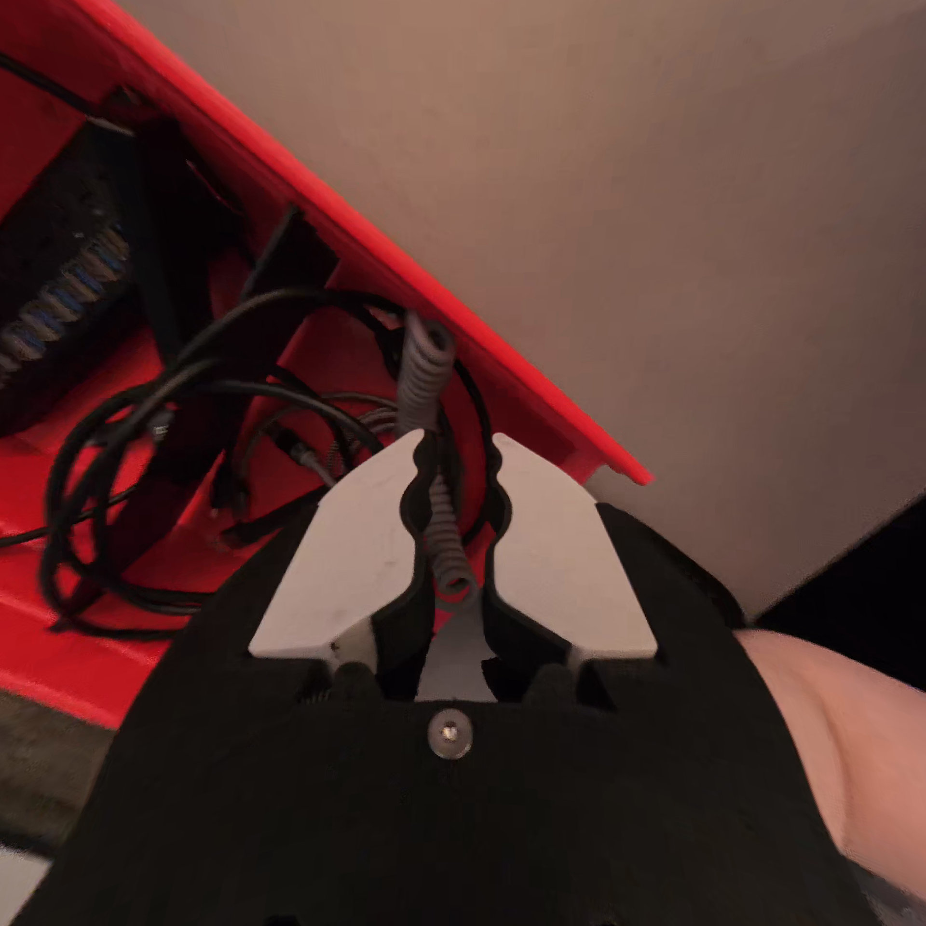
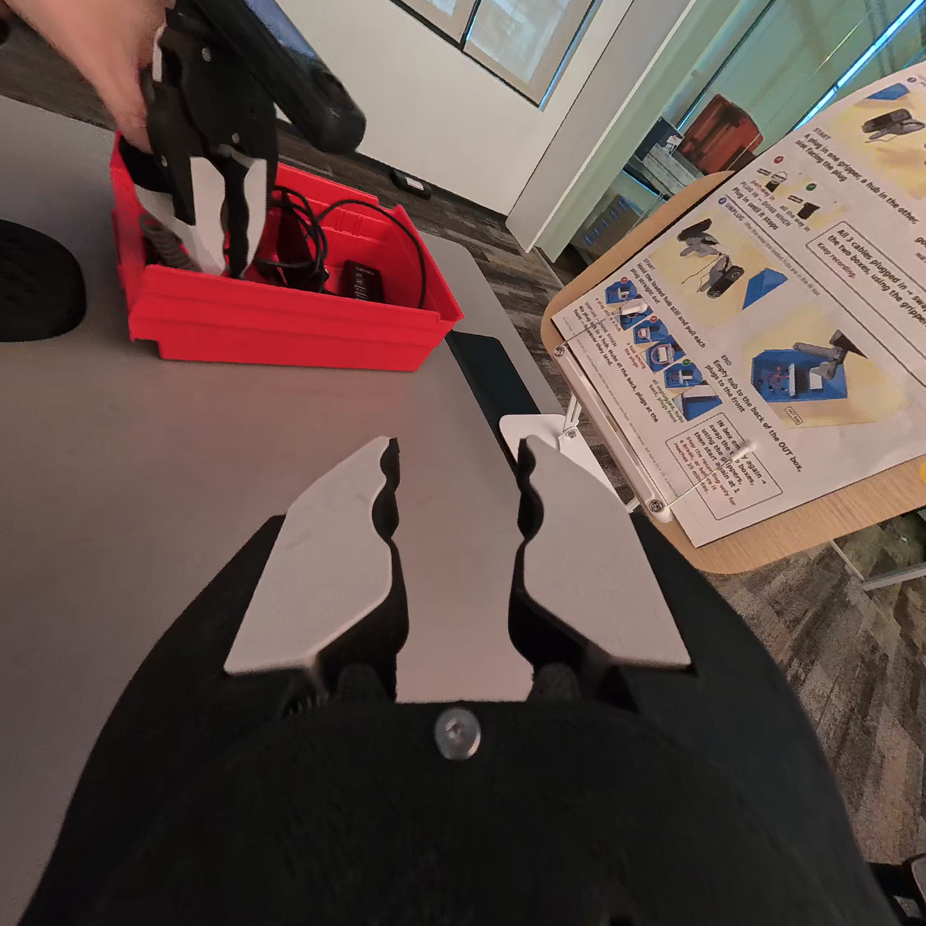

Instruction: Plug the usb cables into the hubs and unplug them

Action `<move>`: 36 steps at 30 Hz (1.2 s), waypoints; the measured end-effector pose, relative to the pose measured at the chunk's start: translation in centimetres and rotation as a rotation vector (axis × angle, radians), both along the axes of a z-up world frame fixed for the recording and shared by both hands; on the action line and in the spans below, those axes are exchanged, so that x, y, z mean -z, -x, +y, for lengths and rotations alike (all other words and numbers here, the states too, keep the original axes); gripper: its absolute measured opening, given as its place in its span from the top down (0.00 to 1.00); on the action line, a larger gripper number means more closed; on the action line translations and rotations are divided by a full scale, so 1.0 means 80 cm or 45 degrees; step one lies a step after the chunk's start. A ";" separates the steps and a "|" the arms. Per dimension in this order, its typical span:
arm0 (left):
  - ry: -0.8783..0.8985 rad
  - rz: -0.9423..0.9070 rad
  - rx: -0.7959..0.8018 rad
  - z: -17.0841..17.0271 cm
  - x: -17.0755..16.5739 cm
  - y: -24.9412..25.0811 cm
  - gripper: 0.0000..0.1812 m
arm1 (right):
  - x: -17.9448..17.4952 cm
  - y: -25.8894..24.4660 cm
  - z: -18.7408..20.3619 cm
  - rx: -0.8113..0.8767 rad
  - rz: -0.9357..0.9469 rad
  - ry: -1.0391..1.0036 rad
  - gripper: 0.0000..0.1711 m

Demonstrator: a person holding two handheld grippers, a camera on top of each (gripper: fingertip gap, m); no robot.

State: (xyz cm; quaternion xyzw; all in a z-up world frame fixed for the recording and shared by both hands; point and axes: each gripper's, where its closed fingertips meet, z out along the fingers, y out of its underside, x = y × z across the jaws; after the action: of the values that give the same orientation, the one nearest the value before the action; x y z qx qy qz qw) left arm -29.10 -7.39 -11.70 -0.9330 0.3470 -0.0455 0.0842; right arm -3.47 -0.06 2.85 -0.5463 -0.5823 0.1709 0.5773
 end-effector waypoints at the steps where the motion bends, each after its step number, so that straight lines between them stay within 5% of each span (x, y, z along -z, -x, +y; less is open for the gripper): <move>1: -0.037 0.055 -0.021 0.006 -0.001 0.008 0.91 | 0.001 0.000 0.000 -0.001 -0.004 0.000 0.73; 8: -0.296 0.146 0.149 0.040 -0.002 0.008 0.78 | 0.003 -0.001 0.001 -0.005 -0.022 -0.014 0.73; 12: -0.262 0.128 0.214 0.046 0.021 0.003 0.73 | 0.001 -0.004 0.002 -0.001 -0.019 -0.017 0.73; 17: -0.278 0.136 0.235 0.060 0.038 0.005 0.88 | -0.001 -0.008 0.004 0.005 -0.009 -0.015 0.73; 21: -0.241 0.057 0.191 0.053 0.029 0.007 0.90 | -0.001 -0.011 0.007 0.016 -0.011 -0.016 0.73; 27: -0.407 -0.100 0.008 0.039 -0.049 0.025 0.90 | 0.000 -0.010 0.007 0.011 -0.011 -0.012 0.73; 36: -1.050 -0.614 -0.187 0.017 -0.239 0.004 0.90 | 0.002 -0.009 0.006 0.016 -0.026 -0.028 0.73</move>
State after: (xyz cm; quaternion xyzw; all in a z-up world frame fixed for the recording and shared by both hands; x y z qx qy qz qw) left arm -29.40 -6.04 7.43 -0.8066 0.2400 -0.1130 0.5282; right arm -2.78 0.42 2.69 -0.5455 -0.5865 0.1553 0.5782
